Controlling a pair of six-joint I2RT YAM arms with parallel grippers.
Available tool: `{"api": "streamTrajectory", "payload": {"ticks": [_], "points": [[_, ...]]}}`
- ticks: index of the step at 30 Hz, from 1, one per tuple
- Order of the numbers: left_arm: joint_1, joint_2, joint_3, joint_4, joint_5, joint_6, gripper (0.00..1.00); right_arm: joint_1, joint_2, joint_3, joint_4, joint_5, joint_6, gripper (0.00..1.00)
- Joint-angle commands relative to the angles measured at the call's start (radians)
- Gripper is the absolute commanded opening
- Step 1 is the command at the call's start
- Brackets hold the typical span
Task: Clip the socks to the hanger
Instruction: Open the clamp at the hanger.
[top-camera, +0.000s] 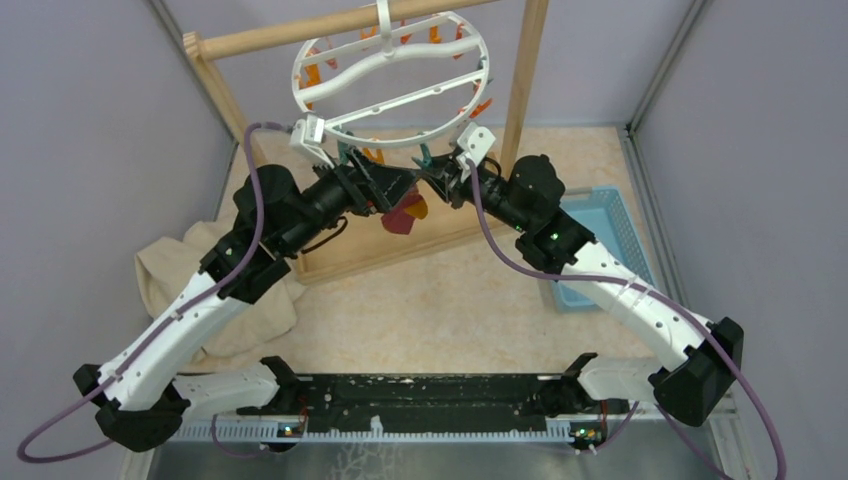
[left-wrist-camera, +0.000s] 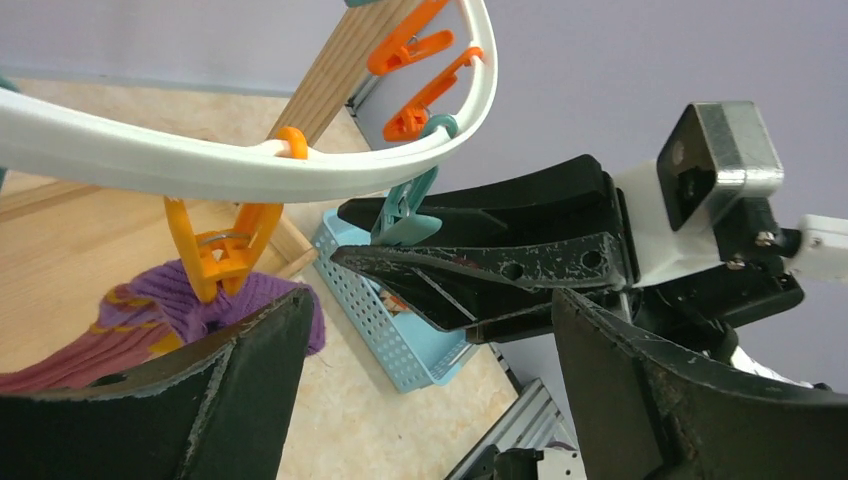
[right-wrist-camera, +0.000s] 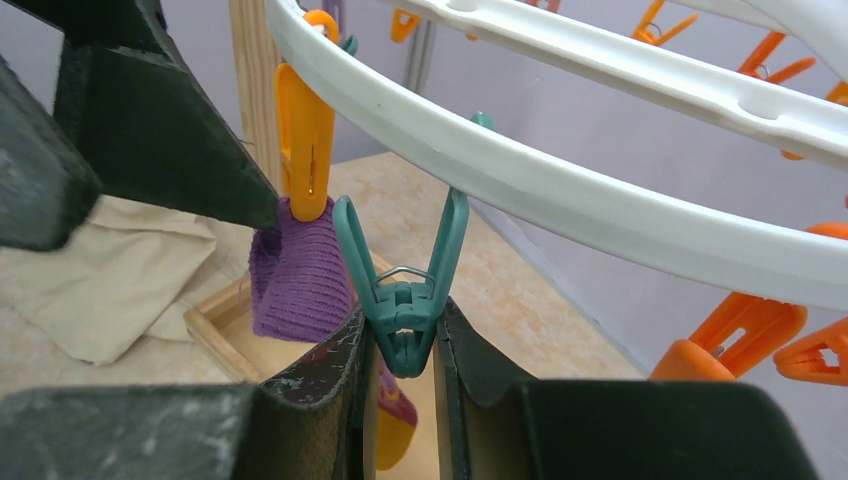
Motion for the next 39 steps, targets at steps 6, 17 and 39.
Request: {"api": "streamTrajectory", "payload": {"ticks": [6,17,39], "points": [[0.001,0.047,0.021,0.196,0.028,0.068,0.96,0.006,-0.07,0.04,-0.006,0.022,-0.017,0.0],[0.0,0.155,0.04,0.235,0.045,0.1,0.91,0.006,-0.074,0.039,-0.015,0.011,-0.011,0.0],[-0.002,0.1,-0.106,0.439,-0.019,0.078,0.0,0.006,-0.066,0.017,0.008,-0.021,0.036,0.01]]}}
